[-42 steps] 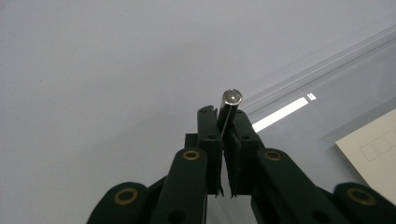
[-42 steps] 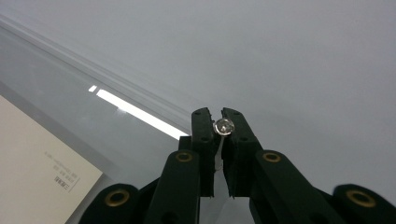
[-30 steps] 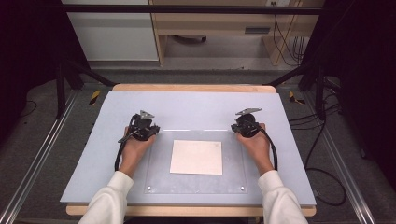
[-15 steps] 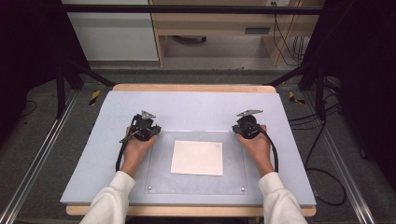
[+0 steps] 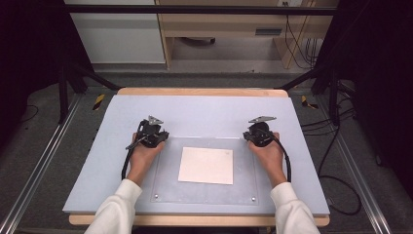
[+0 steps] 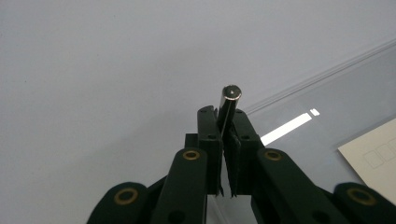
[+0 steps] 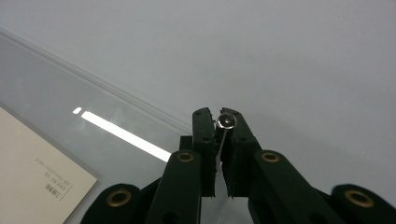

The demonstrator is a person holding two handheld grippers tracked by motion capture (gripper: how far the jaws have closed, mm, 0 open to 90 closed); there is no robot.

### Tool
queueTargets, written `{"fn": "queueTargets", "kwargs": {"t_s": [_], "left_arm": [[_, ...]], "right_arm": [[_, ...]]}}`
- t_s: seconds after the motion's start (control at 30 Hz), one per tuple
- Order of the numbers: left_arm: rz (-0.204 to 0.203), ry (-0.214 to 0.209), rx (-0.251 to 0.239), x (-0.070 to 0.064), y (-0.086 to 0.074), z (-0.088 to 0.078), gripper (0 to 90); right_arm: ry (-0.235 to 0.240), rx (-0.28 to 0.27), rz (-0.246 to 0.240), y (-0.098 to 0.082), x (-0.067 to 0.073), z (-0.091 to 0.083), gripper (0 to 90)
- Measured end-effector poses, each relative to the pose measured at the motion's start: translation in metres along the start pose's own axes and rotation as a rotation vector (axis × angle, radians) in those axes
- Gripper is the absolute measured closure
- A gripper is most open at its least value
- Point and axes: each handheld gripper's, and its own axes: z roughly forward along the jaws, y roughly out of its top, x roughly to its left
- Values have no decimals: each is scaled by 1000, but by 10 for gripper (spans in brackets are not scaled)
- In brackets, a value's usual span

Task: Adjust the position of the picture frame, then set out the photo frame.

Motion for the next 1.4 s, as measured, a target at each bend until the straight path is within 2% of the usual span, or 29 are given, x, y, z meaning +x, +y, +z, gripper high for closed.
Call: {"fn": "queueTargets", "kwargs": {"t_s": [0.17,0.2,0.27,0.4,0.43,0.53,0.57,0.67,0.8,0.9,1.2,1.4], "left_arm": [[-10,11,-11,-2,-1,0,846],[-8,12,-12,-2,-2,0,846],[-15,10,-18,-1,-3,0,844],[-22,12,-46,-2,-5,-2,821],[-31,17,-69,-2,-6,-3,821],[-14,34,-98,-3,-6,-7,769],[-11,41,-108,-2,-6,-8,730],[-23,43,-127,-2,-7,-9,717],[-5,47,-160,-4,-8,-9,655],[5,52,-184,-5,-9,-10,640],[10,75,-206,-6,-10,-9,689],[21,80,-206,-8,-10,-9,742]], "right_arm": [[-9,-26,26,-3,1,0,839],[-13,-39,46,-4,1,0,816],[-36,-61,65,-6,3,0,795],[-64,-76,61,-9,5,0,765],[-74,-78,61,-9,6,-1,743],[-99,-83,42,-11,6,-3,671],[-105,-119,39,-11,6,-9,652],[-100,-138,28,-10,8,-13,636],[-102,-173,-30,-10,14,-20,599],[-111,-187,-54,-11,16,-21,617],[-102,-169,-37,-15,15,-17,780],[-101,-167,-21,-14,14,-18,826]]}}
